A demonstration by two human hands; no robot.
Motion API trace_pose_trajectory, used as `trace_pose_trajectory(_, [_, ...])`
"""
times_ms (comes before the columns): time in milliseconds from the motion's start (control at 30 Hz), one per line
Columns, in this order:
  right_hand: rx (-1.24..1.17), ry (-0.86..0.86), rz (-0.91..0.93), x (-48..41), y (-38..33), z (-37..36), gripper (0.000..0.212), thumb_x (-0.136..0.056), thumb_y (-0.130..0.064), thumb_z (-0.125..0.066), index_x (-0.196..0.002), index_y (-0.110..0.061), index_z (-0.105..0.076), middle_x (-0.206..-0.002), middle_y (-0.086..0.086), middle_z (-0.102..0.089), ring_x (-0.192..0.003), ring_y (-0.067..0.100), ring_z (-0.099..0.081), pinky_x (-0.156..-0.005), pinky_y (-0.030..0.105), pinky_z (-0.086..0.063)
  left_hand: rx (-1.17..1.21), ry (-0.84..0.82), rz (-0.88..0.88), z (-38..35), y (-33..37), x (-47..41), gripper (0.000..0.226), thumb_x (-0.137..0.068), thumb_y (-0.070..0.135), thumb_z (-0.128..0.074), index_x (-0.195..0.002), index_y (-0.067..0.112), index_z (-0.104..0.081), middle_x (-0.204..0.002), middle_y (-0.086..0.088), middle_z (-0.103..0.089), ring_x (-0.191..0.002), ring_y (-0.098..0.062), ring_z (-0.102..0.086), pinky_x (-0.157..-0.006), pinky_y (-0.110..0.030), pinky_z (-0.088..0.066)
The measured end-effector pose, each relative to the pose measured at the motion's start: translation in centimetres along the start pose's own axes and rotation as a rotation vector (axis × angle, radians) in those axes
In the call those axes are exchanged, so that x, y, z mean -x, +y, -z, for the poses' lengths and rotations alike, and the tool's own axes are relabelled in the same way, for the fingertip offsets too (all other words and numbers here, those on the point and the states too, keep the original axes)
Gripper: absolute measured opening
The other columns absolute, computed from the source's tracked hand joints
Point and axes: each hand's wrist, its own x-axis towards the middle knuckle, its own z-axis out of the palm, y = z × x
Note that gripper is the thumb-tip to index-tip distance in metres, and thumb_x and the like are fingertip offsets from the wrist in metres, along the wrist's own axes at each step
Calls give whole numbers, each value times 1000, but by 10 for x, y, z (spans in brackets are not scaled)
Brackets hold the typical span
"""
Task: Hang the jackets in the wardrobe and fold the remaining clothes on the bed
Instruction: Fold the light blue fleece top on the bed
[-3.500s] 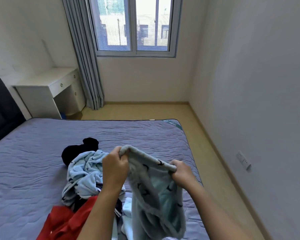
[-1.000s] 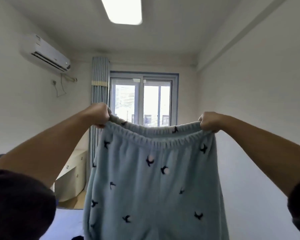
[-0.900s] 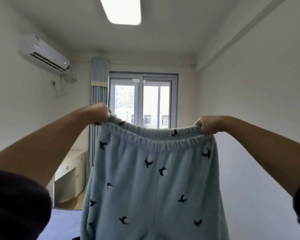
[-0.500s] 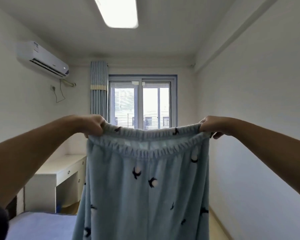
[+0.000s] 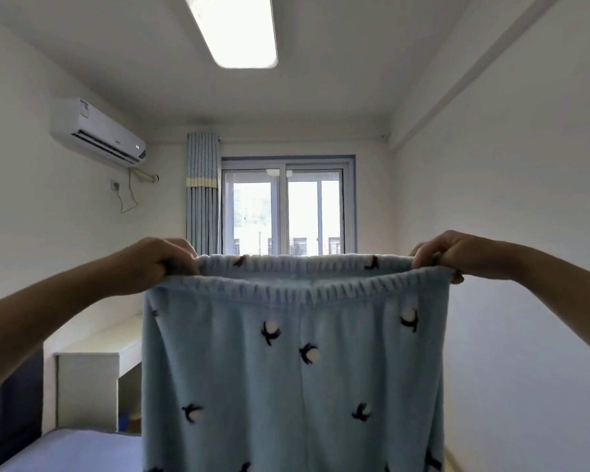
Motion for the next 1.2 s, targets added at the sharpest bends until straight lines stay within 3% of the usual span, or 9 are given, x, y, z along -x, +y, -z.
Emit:
trace_pose_trajectory(133, [431, -55, -63, -4, -4, -12, 54, -68, 22, -36, -46, -18, -64, -85, 11, -60, -72, 15, -50, -55, 19, -40, -205, -245, 32, -9, -5, 0, 60, -76, -16, -48, -48, 36, -59, -65, 13, -57, -67, -2, -55, -64, -15, -42])
trace_pose_trajectory(267, [417, 61, -16, 7, 4, -16, 29, -76, -12, -44, -48, -8, -51, -64, 15, -48, -61, 20, -40, -57, 26, -34, 191, -198, 243, -11, -25, 5, 41, -82, -16, -48, -60, 7, -74, -71, -8, -65, -74, -20, -57, -72, -34, -46])
trace_pose_trajectory(333, [379, 56, 13, 15, 6, -15, 40, -83, -34, -45, -53, -7, -45, -62, 13, -39, -61, 21, -33, -59, 32, -29, 367, -146, 274, -7, -30, 13, 25, -76, 14, -60, -55, 6, -70, -63, -11, -60, -70, -23, -54, -72, -37, -43])
trace_pose_trajectory(400, [406, -17, 40, 24, 9, -18, 57, -94, -50, -50, -52, -13, -44, -61, 7, -41, -59, 19, -35, -59, 31, -31, 402, -169, 234, -6, -23, 21, 40, -68, 44, -59, -52, 8, -61, -59, -5, -53, -62, -18, -50, -64, -29, -43])
trace_pose_trajectory(500, [607, -143, 66, 36, 12, -26, 52, -82, -64, -53, -49, -25, -46, -66, -8, -48, -58, 6, -44, -56, 18, -34, 250, -291, 159, -11, -13, 29, 45, -72, 64, -62, -56, 22, -60, -61, 6, -52, -59, -8, -49, -56, -20, -41])
trace_pose_trajectory(633, [1042, -118, 147, 45, 17, -29, 40, -76, -69, -40, -66, -31, -50, -82, -16, -51, -74, 5, -55, -59, 14, -36, -74, -266, -62, -25, -5, 39, 42, -74, 72, -59, -58, 33, -55, -71, 8, -52, -59, -9, -49, -56, -32, -42])
trace_pose_trajectory(800, [438, 60, 211, 29, 18, -28, 19, -93, -12, -59, -77, -10, -69, -83, 0, -63, -75, 15, -59, -72, 35, -45, -57, -36, -160, -23, 4, 35, 27, -90, 47, -53, -68, 36, -63, -80, 11, -58, -71, -13, -60, -62, -26, -48])
trace_pose_trajectory(933, [6, 238, 133, 17, 2, -18, 22, -84, -20, -64, -73, -1, -69, -67, 3, -61, -65, 12, -56, -60, 28, -46, -82, 148, -19, -23, -2, 17, 25, -93, 16, -58, -69, 24, -57, -70, 0, -58, -65, -11, -56, -58, -18, -44])
trace_pose_trajectory(1200, [103, 238, 15, 3, -9, -15, 21, -86, -14, -68, -65, -9, -66, -54, -7, -56, -56, 6, -53, -52, 20, -43, -172, 74, 136, -17, -4, -9, 21, -84, 18, -70, -68, 21, -56, -61, 4, -54, -58, -13, -50, -53, -18, -32])
